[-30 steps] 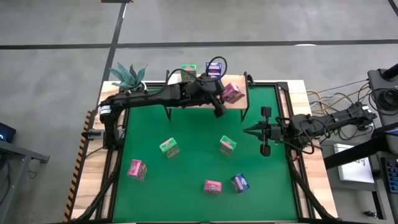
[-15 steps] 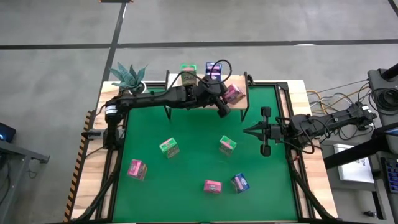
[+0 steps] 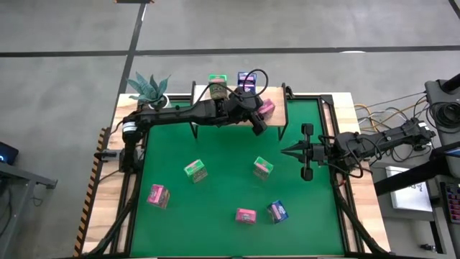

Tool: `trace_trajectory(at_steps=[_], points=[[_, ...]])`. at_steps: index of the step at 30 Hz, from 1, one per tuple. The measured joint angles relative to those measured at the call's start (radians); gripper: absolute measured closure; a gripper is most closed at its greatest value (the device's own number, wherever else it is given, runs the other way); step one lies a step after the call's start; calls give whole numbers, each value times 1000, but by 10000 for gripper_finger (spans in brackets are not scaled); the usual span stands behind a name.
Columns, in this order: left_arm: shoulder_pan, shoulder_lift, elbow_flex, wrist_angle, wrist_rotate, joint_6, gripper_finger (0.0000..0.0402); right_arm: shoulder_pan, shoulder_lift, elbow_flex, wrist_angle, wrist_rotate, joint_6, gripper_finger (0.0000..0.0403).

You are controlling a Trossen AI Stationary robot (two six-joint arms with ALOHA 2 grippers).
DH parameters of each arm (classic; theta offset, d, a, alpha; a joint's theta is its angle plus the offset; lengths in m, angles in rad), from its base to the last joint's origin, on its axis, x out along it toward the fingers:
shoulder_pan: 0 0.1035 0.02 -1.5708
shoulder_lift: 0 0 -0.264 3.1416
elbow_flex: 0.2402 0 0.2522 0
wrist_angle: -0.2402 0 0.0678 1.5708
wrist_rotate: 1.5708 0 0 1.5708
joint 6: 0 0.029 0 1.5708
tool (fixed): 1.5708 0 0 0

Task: Stack cereal on shelf
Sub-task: Put the middle pink cereal box on the shelf

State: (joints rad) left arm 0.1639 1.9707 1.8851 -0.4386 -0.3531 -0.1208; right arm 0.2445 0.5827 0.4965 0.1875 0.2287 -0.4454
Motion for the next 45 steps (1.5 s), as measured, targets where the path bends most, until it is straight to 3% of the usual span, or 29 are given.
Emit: trace_trajectory(at_steps=[12,25,31,34,40,45], points=[[3,14,0,12,0,53,184,0,0,1,0,0,0,394],[-29,-63,0,1,0,178,184,0,0,1,3,8,47,394],[-97,-138,-14,-89,-5,254,184,-2,28,32,-31,150,114,394],[-144,-202,-93,-55,-5,282,184,-2,79,73,-68,165,135,394],[-214,-407,-412,184,-5,305,184,-50,208,191,-144,164,138,394],[-248,-572,-662,385,-5,315,184,-159,309,437,-359,135,105,394]])
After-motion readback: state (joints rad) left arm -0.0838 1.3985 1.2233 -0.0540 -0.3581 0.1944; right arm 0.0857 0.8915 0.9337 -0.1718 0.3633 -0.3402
